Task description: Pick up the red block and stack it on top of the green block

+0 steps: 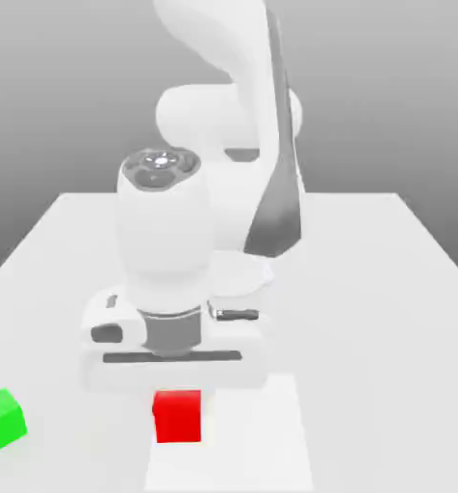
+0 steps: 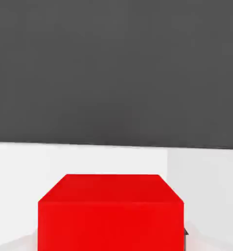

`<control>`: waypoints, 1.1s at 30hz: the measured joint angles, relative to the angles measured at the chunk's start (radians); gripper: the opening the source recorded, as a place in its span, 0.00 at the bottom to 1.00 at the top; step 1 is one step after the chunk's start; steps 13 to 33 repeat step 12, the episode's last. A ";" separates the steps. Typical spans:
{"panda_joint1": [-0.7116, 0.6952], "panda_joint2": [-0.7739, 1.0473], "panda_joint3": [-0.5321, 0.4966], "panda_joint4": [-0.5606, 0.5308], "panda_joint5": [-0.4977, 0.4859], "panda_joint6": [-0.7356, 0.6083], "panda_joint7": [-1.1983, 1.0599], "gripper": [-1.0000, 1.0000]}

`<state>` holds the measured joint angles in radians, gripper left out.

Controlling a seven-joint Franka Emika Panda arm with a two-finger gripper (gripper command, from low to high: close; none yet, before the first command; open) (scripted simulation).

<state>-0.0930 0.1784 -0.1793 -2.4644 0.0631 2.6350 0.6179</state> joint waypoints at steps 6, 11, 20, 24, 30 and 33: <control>-0.177 0.071 -0.132 0.073 0.095 -0.012 0.004 0.00; -0.240 0.173 -0.110 0.100 0.168 0.058 -0.033 1.00; -0.240 0.173 -0.110 0.100 0.168 0.058 -0.033 1.00; -0.240 0.173 -0.110 0.100 0.168 0.058 -0.033 1.00; -0.240 0.173 -0.110 0.100 0.168 0.058 -0.033 1.00; -0.240 0.173 -0.110 0.100 0.168 0.058 -0.033 1.00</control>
